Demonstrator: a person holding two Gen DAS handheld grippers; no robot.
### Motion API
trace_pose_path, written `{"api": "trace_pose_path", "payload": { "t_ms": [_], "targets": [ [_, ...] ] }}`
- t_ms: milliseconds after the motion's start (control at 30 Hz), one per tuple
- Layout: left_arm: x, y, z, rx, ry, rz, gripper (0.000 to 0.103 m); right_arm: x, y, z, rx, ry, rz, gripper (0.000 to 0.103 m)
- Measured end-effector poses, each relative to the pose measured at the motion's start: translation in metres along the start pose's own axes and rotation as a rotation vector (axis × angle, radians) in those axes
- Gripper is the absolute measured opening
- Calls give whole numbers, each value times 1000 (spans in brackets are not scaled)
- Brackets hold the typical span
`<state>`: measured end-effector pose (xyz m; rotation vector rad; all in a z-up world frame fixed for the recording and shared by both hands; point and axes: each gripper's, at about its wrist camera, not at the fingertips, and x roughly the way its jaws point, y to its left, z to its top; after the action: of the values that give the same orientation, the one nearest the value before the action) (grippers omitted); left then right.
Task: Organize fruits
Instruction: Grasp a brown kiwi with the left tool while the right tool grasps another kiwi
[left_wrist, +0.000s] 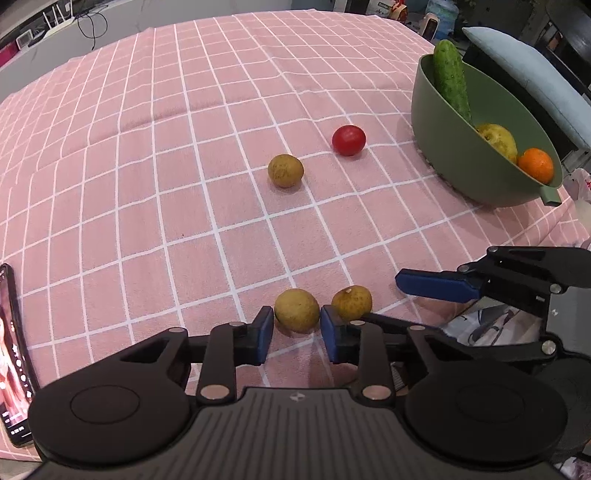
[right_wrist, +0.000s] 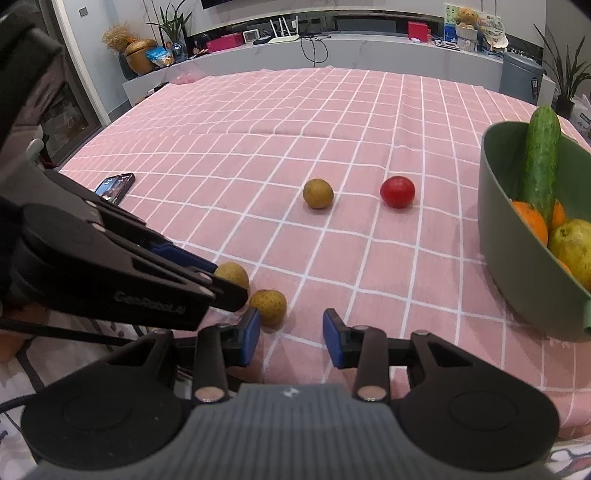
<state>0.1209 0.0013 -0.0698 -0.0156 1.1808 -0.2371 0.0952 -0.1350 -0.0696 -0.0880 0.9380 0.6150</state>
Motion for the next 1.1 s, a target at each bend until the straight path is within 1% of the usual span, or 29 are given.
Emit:
{"api": "trace_pose_path", "payload": {
  "t_ms": [167,433,500,633,867,1100],
  "targets": [
    [1,4,2,-23,4,-26,31,1,2,-1,-15,-3,13,34],
    [-4,4,0,-35,5,-24,30,5,8,0,-48,-6,44,19],
    [-6,5,-1,-45,5,-26,30,6,8,1,-49,-5,48,17],
    [-8,5,-2,-54,3,-27,30,10,7,3,-48,-6,54,17],
    [-7,7,-1,-77,10,-34,30,15,6,5,-44,1,69,20],
    [-6,6,0,-81,20,-34,30,17,6,6,-40,4,63,20]
  ]
}}
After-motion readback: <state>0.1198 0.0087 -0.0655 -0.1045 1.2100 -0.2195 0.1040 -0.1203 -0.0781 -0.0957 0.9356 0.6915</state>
